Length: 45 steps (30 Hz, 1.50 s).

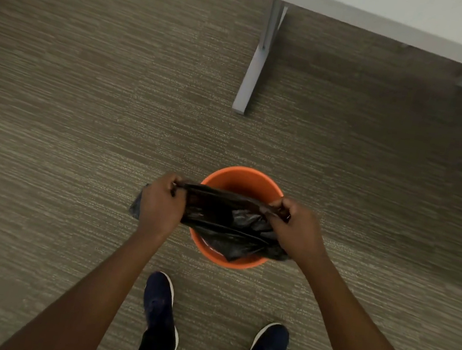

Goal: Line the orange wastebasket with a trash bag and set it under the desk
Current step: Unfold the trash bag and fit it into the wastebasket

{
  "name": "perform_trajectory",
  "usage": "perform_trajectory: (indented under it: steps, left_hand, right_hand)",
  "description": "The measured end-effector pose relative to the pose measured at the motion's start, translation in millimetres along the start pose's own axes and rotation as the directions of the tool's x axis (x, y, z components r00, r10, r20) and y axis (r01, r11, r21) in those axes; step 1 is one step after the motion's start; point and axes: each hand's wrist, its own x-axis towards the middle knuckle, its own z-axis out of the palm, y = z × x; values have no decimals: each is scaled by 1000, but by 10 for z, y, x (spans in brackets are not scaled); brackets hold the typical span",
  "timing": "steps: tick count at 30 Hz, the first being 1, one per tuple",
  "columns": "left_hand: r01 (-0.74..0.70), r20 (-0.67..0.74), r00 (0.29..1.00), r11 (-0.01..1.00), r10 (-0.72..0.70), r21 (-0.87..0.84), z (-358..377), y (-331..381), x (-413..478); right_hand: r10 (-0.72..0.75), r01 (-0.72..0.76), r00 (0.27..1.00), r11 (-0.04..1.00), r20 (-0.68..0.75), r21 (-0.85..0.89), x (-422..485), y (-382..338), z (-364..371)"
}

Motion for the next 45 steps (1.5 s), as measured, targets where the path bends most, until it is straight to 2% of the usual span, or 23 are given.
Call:
perform_trajectory:
  steps: [3, 5, 7, 10, 12, 14, 16, 18, 19, 21, 25, 31, 33, 34, 35, 37, 38, 39, 40, 41, 42, 43, 45]
  left_hand:
    - [298, -68, 944, 921, -323, -250, -14, 5, 27]
    - [543, 96, 790, 619, -605, -567, -9, 10, 98]
    - [663, 345, 618, 232, -707, -712, -38, 12, 162]
    - [722, 498, 541, 70, -678, -688, -4, -57, 199]
    - [761, 544, 549, 110, -635, -639, 11, -41, 164]
    - [785, 562, 582, 227, -588, -576, 0, -18, 118]
    - [713, 484, 701, 529, -523, -461, -4, -65, 82]
    - [402, 329, 877, 910, -350, -102, -50, -144, 71]
    - [237, 286, 925, 969, -249, 75, -80, -172, 57]
    - [105, 271, 950, 975, -157, 194, -146, -208, 40]
    - [122, 184, 974, 989, -135, 79, -231, -116, 38]
    - [314, 102, 949, 910, -297, -271, -458, 635, 122]
    - [153, -23, 984, 900, -178, -409, -574, 943, 101]
    - [4, -161, 983, 893, -86, -450, -650, 1078, 76]
    - [-179, -327, 945, 872, 24, -456, -715, 1192, 35]
    - [-524, -584, 763, 794, 278, -308, -707, 1245, -50]
    - [-600, -596, 701, 776, 393, -195, -616, 1182, -98]
    - [-586, -494, 729, 806, 474, -90, -476, 1061, -152]
    - [-489, -268, 836, 872, 479, 36, -299, 904, -200]
    - [-365, 49, 930, 904, 364, 221, -105, 691, -241]
    - [-273, 300, 941, 879, 160, 390, 56, 448, -274]
    - [-190, 405, 914, 864, -17, 466, 142, 268, -284]
    - [32, 365, 917, 944, -157, 327, 161, 85, -189]
  right_hand:
    - [-121, 115, 992, 971, -16, -210, -37, 98, -25]
    - [-97, 79, 992, 978, -85, -193, -57, 193, -50]
    - [-37, 17, 988, 992, -152, -125, -75, 270, -83]
    - [252, -213, 949, 956, -189, 203, -92, 359, -97]
    - [503, -383, 860, 750, -88, 539, -71, 396, -98]
    - [612, -425, 789, 482, 53, 767, -45, 391, -124]
    - [658, -430, 738, 287, 150, 856, -1, 417, -164]
    - [691, -443, 693, 183, 207, 877, 39, 435, -206]
    - [704, -462, 675, 171, 220, 870, 55, 431, -232]
    - [720, -481, 669, 233, 182, 846, 54, 398, -274]
    - [639, -497, 766, 657, -70, 566, -38, 235, -391]
    - [459, -431, 885, 745, 78, 509, -47, -351, -715]
    - [267, -120, 951, 782, -155, 611, -112, -644, -837]
    - [135, 104, 922, 817, -364, 568, -180, -774, -869]
    - [-30, 313, 821, 859, -570, 406, -264, -887, -878]
    - [-342, 487, 623, 873, -703, 7, -385, -904, -759]
    - [-392, 433, 664, 896, -637, -100, -412, -828, -649]
    - [-350, 303, 820, 937, -453, -175, -402, -689, -536]
    - [-208, 144, 963, 935, -173, -324, -372, -501, -408]
    - [-9, 57, 995, 857, 97, -512, -356, -285, -281]
    - [140, 45, 961, 774, 239, -632, -359, -100, -209]
    - [196, 42, 941, 741, 276, -670, -347, 27, -207]
    - [185, -27, 965, 770, 183, -637, -289, 190, -286]
